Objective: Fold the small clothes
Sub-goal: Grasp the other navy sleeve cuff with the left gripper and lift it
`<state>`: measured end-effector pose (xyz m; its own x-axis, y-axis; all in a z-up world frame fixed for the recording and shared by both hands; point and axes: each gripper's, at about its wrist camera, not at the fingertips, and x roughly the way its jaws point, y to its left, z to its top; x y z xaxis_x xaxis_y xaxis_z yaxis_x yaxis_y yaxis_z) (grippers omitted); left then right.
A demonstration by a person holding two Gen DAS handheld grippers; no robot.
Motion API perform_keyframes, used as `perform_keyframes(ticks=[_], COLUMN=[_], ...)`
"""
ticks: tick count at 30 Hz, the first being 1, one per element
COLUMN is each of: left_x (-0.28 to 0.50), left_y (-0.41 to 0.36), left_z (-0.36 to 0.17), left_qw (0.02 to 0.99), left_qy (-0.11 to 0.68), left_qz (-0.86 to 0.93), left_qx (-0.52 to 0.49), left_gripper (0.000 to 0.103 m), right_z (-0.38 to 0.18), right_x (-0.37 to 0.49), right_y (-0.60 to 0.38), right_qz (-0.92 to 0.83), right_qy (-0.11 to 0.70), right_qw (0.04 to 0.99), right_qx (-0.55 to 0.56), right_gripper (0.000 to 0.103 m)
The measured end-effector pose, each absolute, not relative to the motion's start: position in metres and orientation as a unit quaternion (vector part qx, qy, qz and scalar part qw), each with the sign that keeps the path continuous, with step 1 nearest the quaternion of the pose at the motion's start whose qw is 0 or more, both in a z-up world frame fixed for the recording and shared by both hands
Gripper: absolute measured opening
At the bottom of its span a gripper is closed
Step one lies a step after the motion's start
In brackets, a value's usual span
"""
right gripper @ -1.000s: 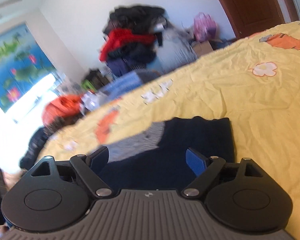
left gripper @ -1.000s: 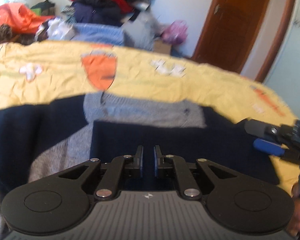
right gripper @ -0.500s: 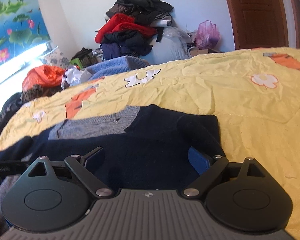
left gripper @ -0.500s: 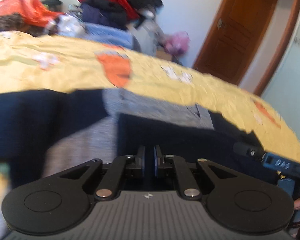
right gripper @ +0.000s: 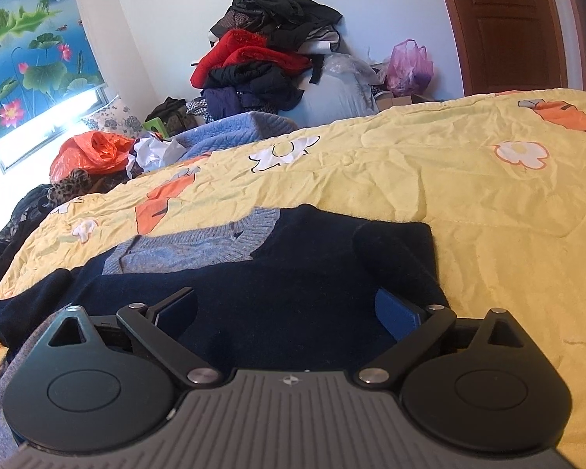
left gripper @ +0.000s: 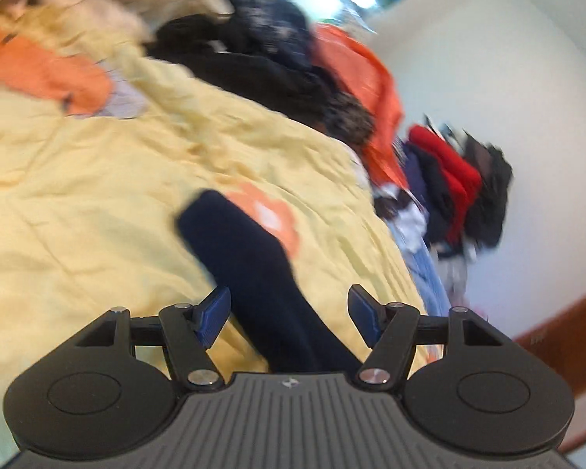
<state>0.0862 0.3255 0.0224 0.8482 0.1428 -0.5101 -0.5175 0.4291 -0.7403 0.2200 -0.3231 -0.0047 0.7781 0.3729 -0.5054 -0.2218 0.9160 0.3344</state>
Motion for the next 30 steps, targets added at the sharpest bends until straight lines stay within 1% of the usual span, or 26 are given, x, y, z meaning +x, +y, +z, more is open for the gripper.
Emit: perform_keyframes(ticks=[3,6,8,9,10,12,13,15,17,21,23,25,27,30], left_x=[0.087,0.092,0.098,0.101,0.101,0.107,0.108,0.108,0.107,0.108,0.116,0.124,0.132,0.146], left_y=[0.342,0.345,0.346,0.347,0.347,0.345,0.343,0.335,0.323,0.276,0.233,0.177,0.117,0.034], left_z=[0.008,0.002,0.003,0.003,0.004,0.002,0.004,0.012,0.025,0.063,0.084,0.101,0.106,0.087], left_qw=[0.802,0.802,0.808,0.811,0.814,0.817,0.822,0.832,0.839,0.862,0.885,0.916,0.942,0.956], left_qy=[0.191,0.19,0.191,0.195,0.199,0.217,0.221,0.224,0.218,0.186,0.173,0.162,0.161,0.214], left_qz=[0.213,0.22,0.233,0.24,0.246,0.256,0.259,0.266,0.269,0.219,0.179,0.136,0.092,0.02], left_qx=[-0.524,-0.522,-0.506,-0.496,-0.487,-0.469,-0.457,-0.431,-0.42,-0.418,-0.393,-0.342,-0.278,-0.2], left_gripper=[0.066,0.065,0.058,0.05,0.038,0.021,0.018,0.015,0.014,0.012,0.012,0.012,0.012,0.013], right_z=[-0.005,-0.005,-0.005,-0.005,-0.005,-0.005,-0.005,-0.005,-0.005,-0.005,-0.005,-0.005,-0.005,-0.005], right_x=[0.22,0.22,0.22,0.22,0.22,0.22,0.22,0.22,0.219,0.219,0.219,0.219,0.218,0.218], right_y=[-0.323,-0.323,-0.323,-0.323,-0.323,-0.323,-0.323,-0.323,-0.323,-0.324,-0.324,-0.325,-0.325,-0.327], right_qz=[0.159,0.159,0.158,0.158,0.158,0.158,0.158,0.159,0.159,0.159,0.16,0.16,0.16,0.162], right_qy=[0.293,0.293,0.293,0.293,0.293,0.293,0.293,0.293,0.292,0.291,0.291,0.29,0.289,0.288], right_qw=[0.934,0.934,0.934,0.934,0.934,0.934,0.934,0.934,0.934,0.934,0.933,0.933,0.933,0.932], right_qx=[0.129,0.128,0.127,0.128,0.128,0.128,0.128,0.128,0.131,0.135,0.137,0.14,0.142,0.148], right_gripper=[0.097,0.097,0.097,0.097,0.097,0.097,0.097,0.098,0.098,0.098,0.098,0.098,0.097,0.097])
